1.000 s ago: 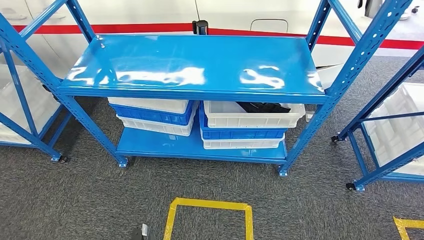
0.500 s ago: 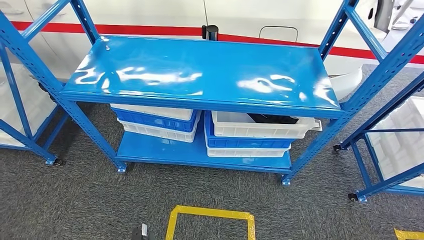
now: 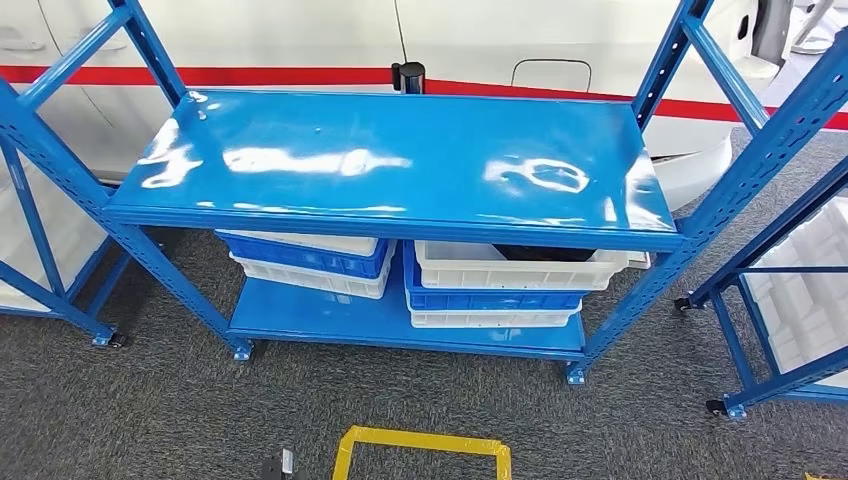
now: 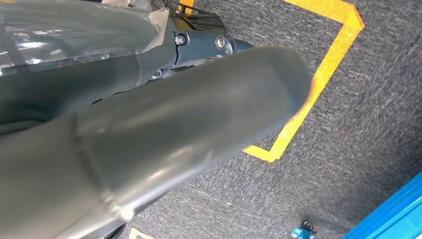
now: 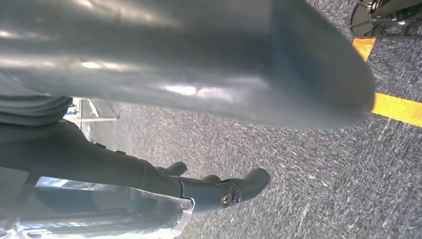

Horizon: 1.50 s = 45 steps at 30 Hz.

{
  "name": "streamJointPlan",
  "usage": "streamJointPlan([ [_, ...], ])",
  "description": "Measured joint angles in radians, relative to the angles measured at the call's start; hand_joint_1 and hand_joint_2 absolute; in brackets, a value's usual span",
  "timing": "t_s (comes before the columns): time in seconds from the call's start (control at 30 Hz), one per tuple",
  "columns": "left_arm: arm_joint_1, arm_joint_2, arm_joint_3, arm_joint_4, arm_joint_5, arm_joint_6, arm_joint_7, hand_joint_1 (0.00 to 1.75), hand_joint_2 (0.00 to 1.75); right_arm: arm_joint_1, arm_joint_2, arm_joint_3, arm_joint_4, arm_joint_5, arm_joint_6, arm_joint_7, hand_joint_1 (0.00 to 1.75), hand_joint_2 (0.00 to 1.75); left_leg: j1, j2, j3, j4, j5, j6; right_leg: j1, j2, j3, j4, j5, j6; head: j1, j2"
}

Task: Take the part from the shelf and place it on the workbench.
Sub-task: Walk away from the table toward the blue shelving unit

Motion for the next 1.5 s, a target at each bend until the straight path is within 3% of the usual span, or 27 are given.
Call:
streamJointPlan([
  [0.03,0.000,0.000,0.000,0.000,0.000,0.006,0.001,0.00,0.00,0.000,0.000,0.000,0.000,0.000,0.000,0.000,0.00,0.00,0.003,0.002,-0.014,0.001,0.020,-0.003,-0.001,0.001,0.004,0.000,-0.004,0.001,0.000,0.000],
  [0.07,0.000,0.000,0.000,0.000,0.001,0.011,0.003,0.00,0.00,0.001,0.000,0.000,0.000,0.000,0.000,0.000,0.00,0.00,0.005,0.004,-0.007,-0.037,0.057,-0.004,-0.003,0.002,0.009,0.000,-0.008,0.004,0.000,0.000],
  [0.13,0.000,0.000,0.000,0.000,0.002,0.019,0.006,0.00,0.00,0.002,0.000,0.000,0.000,0.000,0.000,0.000,0.00,0.00,0.008,0.007,0.040,-0.168,0.142,-0.003,-0.003,0.005,0.020,0.001,-0.019,0.014,-0.001,0.000],
  [0.2,-0.001,0.000,0.000,0.001,0.003,0.021,0.008,0.00,0.00,0.001,0.001,-0.001,0.000,0.000,0.000,0.000,0.00,0.00,0.007,0.007,0.075,-0.250,0.179,0.005,0.005,0.006,0.022,0.001,-0.030,0.026,-0.002,0.000],
  [0.33,0.000,0.000,0.000,0.001,0.007,0.033,0.015,0.00,0.00,0.000,0.000,-0.001,0.000,0.001,0.000,0.000,0.00,0.00,-0.001,0.002,0.084,-0.262,0.183,0.015,0.010,0.004,0.030,-0.003,-0.036,0.024,0.000,0.000],
  [0.6,0.000,0.000,-0.021,0.001,0.045,0.112,0.054,0.00,0.00,0.000,0.000,-0.001,0.000,0.008,0.000,0.003,0.00,0.00,-0.006,0.001,0.084,-0.262,0.178,0.025,0.007,0.004,0.042,-0.017,-0.033,0.031,0.001,0.000],
  [0.7,0.000,0.000,-0.025,0.001,0.052,0.120,0.055,0.00,0.00,0.000,0.000,-0.001,0.000,0.008,-0.001,0.007,0.00,0.00,-0.007,0.002,0.085,-0.261,0.177,0.027,0.007,0.004,0.041,-0.017,-0.033,0.039,0.000,0.000],
  [0.73,0.000,0.000,-0.025,0.001,0.052,0.121,0.055,0.00,0.44,0.000,0.000,-0.001,0.000,0.008,-0.001,0.007,0.00,0.00,-0.007,0.001,0.085,-0.261,0.177,0.027,0.007,0.004,0.041,-0.017,-0.034,0.042,0.000,0.000],
  [0.87,0.000,0.000,-0.029,0.001,0.061,0.131,0.063,0.00,0.44,0.000,0.001,-0.001,0.000,0.008,-0.003,0.007,0.00,0.00,-0.005,0.001,0.089,-0.262,0.176,0.028,0.007,0.004,0.039,-0.017,-0.034,0.043,0.000,0.000],
  [0.97,0.001,0.001,-0.039,0.001,0.074,0.137,0.072,0.00,1.75,0.000,0.000,-0.001,0.000,0.009,-0.005,0.007,0.00,1.31,-0.003,0.001,0.090,-0.262,0.176,0.028,0.007,0.004,0.039,-0.017,-0.034,0.043,0.000,0.000],
  [1.0,0.001,0.001,-0.043,0.001,0.076,0.138,0.073,0.00,1.75,0.000,0.000,-0.001,0.000,0.009,-0.006,0.007,0.00,1.75,-0.003,0.002,0.090,-0.262,0.176,0.028,0.007,0.004,0.039,-0.017,-0.034,0.043,0.000,0.000],
  [1.2,0.002,0.007,-0.059,0.000,0.091,0.140,0.089,0.00,1.75,0.002,-0.001,0.002,0.000,-0.015,-0.016,0.006,0.00,1.75,-0.002,0.002,0.091,-0.264,0.176,0.027,0.007,0.004,0.041,-0.017,-0.034,0.043,0.000,0.000],
  [1.33,0.012,0.021,-0.078,-0.007,0.070,0.121,0.114,0.00,1.75,0.017,-0.009,0.038,-0.006,-0.120,-0.012,0.000,0.00,0.00,-0.002,0.002,0.091,-0.264,0.176,0.027,0.007,0.004,0.045,-0.017,-0.034,0.043,0.000,0.000],
  [1.5,0.039,0.047,-0.103,-0.022,0.016,0.091,0.133,0.00,1.75,0.041,-0.025,0.100,-0.021,-0.281,0.006,-0.024,0.00,0.00,-0.002,0.002,0.092,-0.265,0.176,0.027,0.008,0.004,0.044,-0.017,-0.034,0.042,0.000,0.000],
])
